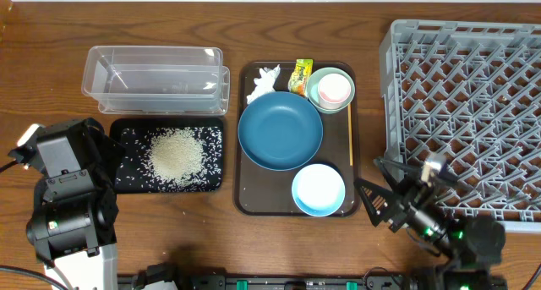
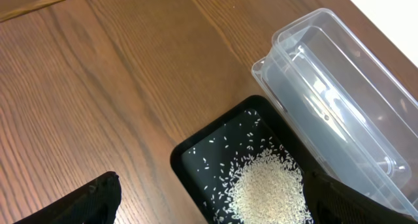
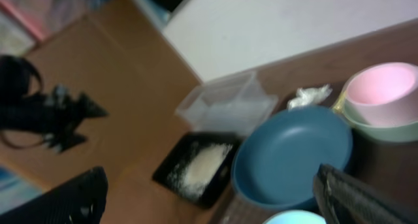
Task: Sort waste into correct bins and load items into the dishwasher rack
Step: 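Reach the right gripper to the light-blue bowl and grasp its rim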
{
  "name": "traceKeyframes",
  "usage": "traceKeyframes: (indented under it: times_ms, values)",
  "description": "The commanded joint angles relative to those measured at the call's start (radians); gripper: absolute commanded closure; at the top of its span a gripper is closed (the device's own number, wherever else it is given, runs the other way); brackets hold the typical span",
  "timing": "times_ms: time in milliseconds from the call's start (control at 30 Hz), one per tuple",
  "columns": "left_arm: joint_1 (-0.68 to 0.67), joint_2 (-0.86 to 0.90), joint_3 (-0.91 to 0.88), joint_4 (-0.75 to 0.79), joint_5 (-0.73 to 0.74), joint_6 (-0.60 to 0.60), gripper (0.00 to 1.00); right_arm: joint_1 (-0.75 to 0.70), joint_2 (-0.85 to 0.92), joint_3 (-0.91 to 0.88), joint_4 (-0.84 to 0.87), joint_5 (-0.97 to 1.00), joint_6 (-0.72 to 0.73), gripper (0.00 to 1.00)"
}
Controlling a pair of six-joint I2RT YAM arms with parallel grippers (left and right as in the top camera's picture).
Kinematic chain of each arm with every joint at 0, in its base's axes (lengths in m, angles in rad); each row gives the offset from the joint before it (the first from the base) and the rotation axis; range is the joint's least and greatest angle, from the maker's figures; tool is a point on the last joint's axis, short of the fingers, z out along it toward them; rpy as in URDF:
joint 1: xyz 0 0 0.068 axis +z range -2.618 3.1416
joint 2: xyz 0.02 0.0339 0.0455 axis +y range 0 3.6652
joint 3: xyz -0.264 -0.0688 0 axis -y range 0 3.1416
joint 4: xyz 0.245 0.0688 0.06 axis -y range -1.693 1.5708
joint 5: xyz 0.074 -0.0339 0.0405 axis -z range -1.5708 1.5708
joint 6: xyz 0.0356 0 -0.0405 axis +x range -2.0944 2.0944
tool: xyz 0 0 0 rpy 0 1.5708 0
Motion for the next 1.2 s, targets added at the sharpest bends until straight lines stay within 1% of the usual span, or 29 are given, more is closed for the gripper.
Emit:
traceKeyframes:
  times_ms: [0,100,133,200,267,300,367,433,533,667,767,833,900,933,1033,1133,1167]
  values:
    - [0.005,-0.003,0.019,-0.001,-0.003,-0.008,0.09,0.015,0.192,0.192,-0.123,-0.117,-0.192,0.01]
    - [0.005,-0.003,0.019,-0.001,-0.003,-0.008,0.09,0.07,0.399,0.416,-0.412,-0.065,-0.389,0.01]
    - [0.005,-0.003,0.019,-0.001,-0.003,-0.008,0.09,0.097,0.45,0.478,-0.501,-0.014,-0.446,0.01]
    - [0.005,-0.003,0.019,-0.001,-0.003,-0.008,0.09,0.178,0.546,0.602,-0.683,0.178,-0.518,0.01]
    - [0.005,-0.003,0.019,-0.001,-0.003,-0.008,0.09,0.295,0.631,0.714,-0.835,0.435,-0.52,0.01]
    - [0.005,-0.003,0.019,-0.001,-0.003,-0.008,0.09,0.349,0.663,0.75,-0.881,0.522,-0.513,0.01]
    - [0.005,-0.003,0.019,-0.001,-0.003,-0.008,0.09,0.47,0.727,0.807,-0.948,0.685,-0.442,0.01]
    - [0.005,-0.003,0.019,-0.001,-0.003,-0.008,0.09,0.57,0.775,0.822,-0.965,0.763,-0.381,0.01]
    - [0.005,-0.003,0.019,-0.001,-0.003,-0.008,0.09,0.694,0.845,0.821,-0.937,0.761,-0.369,0.01]
    - [0.005,-0.003,0.019,-0.001,-0.003,-0.008,0.09,0.806,0.93,0.821,-0.887,0.7,-0.369,0.01]
    - [0.005,-0.003,0.019,-0.001,-0.003,-0.008,0.09,0.856,1.006,0.821,-0.869,0.727,-0.375,0.02]
    - [0.005,-0.003,0.019,-0.001,-0.003,-0.008,0.09,0.866,1.057,0.821,-0.868,0.755,-0.369,0.14]
    - [0.005,-0.003,0.019,-0.001,-0.003,-0.008,0.09,0.866,1.107,0.821,-0.869,0.756,-0.343,0.31]
    - [0.005,-0.003,0.019,-0.001,-0.003,-0.008,0.09,0.866,1.134,0.821,-0.869,0.756,-0.323,0.37]
    - [0.005,-0.003,0.019,-0.001,-0.003,-0.008,0.09,0.866,1.207,0.821,-0.869,0.753,-0.313,0.4]
    - [0.005,-0.003,0.019,-0.001,-0.003,-0.008,0.09,0.866,1.262,0.821,-0.867,0.754,-0.313,0.48]
    - [0.005,-0.003,0.019,-0.001,-0.003,-0.008,0.09,0.866,1.281,0.821,-0.867,0.753,-0.311,0.49]
